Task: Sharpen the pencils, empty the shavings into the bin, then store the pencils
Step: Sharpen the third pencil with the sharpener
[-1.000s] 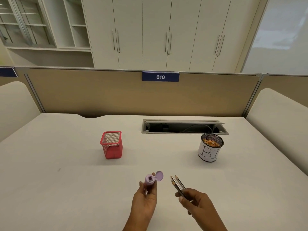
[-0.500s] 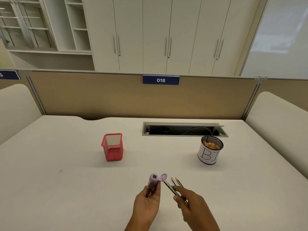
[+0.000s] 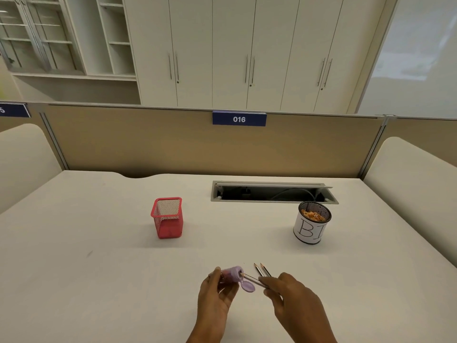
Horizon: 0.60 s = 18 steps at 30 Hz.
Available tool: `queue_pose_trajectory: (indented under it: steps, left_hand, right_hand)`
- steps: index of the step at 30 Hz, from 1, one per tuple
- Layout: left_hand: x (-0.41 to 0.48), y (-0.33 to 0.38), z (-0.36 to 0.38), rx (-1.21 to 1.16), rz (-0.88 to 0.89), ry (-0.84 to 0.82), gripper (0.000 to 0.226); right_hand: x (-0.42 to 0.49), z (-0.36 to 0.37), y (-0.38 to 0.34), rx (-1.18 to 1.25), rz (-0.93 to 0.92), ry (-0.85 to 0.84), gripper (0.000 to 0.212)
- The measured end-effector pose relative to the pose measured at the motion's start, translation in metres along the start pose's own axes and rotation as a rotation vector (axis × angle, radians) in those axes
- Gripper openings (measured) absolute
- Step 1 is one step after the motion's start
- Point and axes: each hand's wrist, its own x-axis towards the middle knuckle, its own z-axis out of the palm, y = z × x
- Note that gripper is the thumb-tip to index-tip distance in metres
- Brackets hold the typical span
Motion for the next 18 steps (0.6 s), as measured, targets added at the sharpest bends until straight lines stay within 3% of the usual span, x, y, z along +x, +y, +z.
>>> queue_pose_trajectory:
  steps: [6,8,9,11,13,18]
  left_hand:
    - [-0.002,0.004,0.004,0.13,0.019,-0.031,0.022]
    - [-0.005,0.01,0.01,0.103,0.021,-0.046,0.025]
    - [-0.004,0.012,0.014,0.079,0.022,-0.052,0.029]
    - [-0.003,0.012,0.019,0.043,0.027,-0.062,0.031]
    - [0.001,0.006,0.018,0.055,0.034,-0.061,0.031]
    - [0.004,0.007,0.028,0.047,0.001,-0.091,0.045]
  right_hand:
    - [0.008,-0.003,0.01,-0.056,-0.197,0.017,0.021]
    - [0.009,0.0,0.013,-0.077,-0.306,0.115,0.011]
    - [0.009,0.006,0.015,-0.086,-0.364,0.174,0.013]
    - [0.005,0.015,0.017,-0.106,-0.398,0.261,0.039]
    - [0.002,0.021,0.016,-0.144,-0.391,0.303,0.044]
    - [0.002,0.026,0.006,-0.038,-0.176,0.041,0.012]
